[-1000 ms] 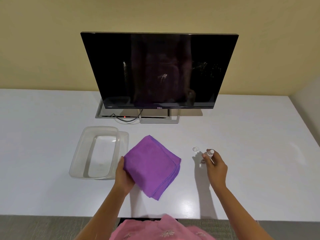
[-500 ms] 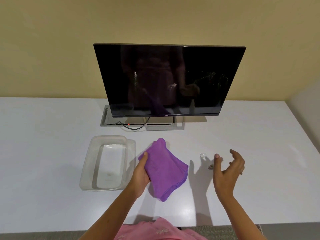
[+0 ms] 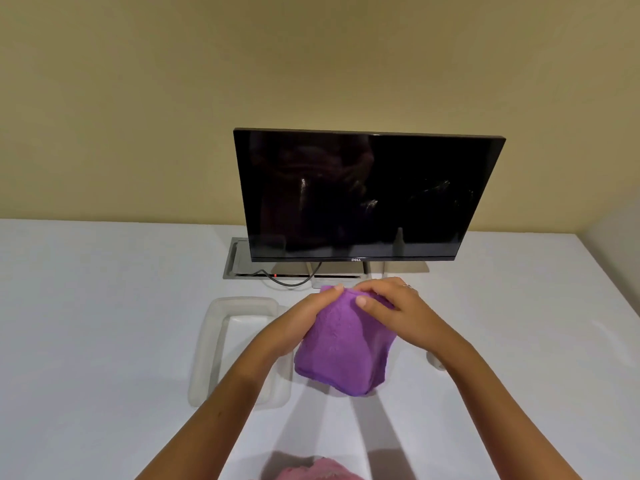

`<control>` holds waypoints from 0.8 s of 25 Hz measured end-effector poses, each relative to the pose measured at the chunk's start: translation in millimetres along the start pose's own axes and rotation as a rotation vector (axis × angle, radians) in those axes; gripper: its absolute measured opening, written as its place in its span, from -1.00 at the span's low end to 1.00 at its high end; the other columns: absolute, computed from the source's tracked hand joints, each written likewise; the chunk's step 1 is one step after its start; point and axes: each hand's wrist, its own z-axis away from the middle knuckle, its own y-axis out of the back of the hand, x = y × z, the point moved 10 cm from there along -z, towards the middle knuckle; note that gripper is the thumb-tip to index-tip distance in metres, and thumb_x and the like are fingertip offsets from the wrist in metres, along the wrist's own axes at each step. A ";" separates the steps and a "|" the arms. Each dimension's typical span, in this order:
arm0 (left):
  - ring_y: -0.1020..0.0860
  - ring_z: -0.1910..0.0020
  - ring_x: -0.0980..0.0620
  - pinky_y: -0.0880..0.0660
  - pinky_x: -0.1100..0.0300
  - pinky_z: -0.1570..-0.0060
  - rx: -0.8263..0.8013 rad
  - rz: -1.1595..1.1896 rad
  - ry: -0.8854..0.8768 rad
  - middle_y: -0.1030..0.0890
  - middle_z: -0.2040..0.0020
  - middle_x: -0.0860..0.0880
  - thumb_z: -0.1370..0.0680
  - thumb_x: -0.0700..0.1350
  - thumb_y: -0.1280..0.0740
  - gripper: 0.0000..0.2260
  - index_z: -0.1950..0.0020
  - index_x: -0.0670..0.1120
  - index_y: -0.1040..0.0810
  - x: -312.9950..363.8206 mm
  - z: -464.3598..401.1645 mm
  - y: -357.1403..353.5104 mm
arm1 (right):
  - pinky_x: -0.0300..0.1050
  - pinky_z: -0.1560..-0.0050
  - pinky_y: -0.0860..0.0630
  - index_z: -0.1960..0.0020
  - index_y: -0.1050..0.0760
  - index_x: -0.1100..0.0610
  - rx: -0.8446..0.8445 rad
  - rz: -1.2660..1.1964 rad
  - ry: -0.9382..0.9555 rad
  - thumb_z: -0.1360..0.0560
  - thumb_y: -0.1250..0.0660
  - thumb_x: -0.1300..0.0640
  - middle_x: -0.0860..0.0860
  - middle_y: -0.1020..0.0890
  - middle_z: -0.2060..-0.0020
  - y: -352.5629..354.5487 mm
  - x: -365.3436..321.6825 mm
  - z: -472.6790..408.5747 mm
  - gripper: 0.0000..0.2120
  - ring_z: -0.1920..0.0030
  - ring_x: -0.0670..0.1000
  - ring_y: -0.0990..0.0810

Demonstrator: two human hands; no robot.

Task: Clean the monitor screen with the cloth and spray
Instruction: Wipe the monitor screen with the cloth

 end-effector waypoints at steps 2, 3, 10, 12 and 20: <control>-0.67 0.06 0.09 -0.56 0.26 0.15 -0.007 -0.042 0.003 -0.71 0.07 0.07 -0.44 0.36 -0.21 -0.63 0.06 0.16 -0.66 13.5 4.5 7.8 | -0.16 -0.03 -0.49 -0.07 -0.57 -0.08 -0.058 -0.044 0.001 -0.53 -0.30 -0.10 -0.13 -0.62 0.01 -1.7 -11.5 -4.3 -0.81 -0.01 -0.14 -0.55; -0.67 0.07 0.09 -0.55 0.25 0.14 -0.004 -0.100 0.000 -0.70 0.08 0.08 -0.44 0.39 -0.17 -0.60 0.07 0.18 -0.66 17.7 4.6 11.1 | -0.18 0.02 -0.55 -0.04 -0.57 -0.07 -0.092 -0.069 -0.011 -0.50 -0.33 -0.11 -0.12 -0.63 0.05 -4.4 -15.3 -5.7 -0.82 0.04 -0.12 -0.59; -0.58 0.17 0.16 -0.52 0.20 0.07 0.222 -0.257 -0.178 -0.63 0.19 0.17 -0.60 0.24 0.01 -0.57 0.13 0.20 -0.63 53.6 -1.8 67.1 | -0.24 0.23 -0.56 0.15 -0.51 0.05 0.043 -0.387 -0.055 -0.45 -0.41 -0.06 -0.05 -0.64 0.19 -5.0 -31.5 -22.5 -0.82 0.18 -0.02 -0.66; -0.52 0.32 0.11 -0.52 0.19 0.22 0.309 -0.227 -0.269 -0.58 0.34 0.11 -0.62 0.09 -0.10 -0.68 0.11 0.06 -0.61 70.6 -1.7 101.3 | -0.18 0.24 -0.53 0.14 -0.49 0.09 0.171 -0.508 -0.080 -0.42 -0.36 -0.04 0.00 -0.62 0.21 0.5 -29.6 -30.8 -0.80 0.19 0.02 -0.63; -0.35 0.47 0.21 -0.31 0.44 0.45 0.665 -0.243 -0.596 -0.38 0.46 0.16 -0.59 0.18 -0.14 -0.68 0.17 0.01 -0.53 166.7 8.1 227.7 | -0.21 0.25 -0.56 -0.03 -0.51 -0.04 0.799 -0.849 -0.099 -0.55 -0.32 0.16 -0.13 -0.64 0.21 11.7 -32.9 -78.0 -0.88 0.21 -0.11 -0.61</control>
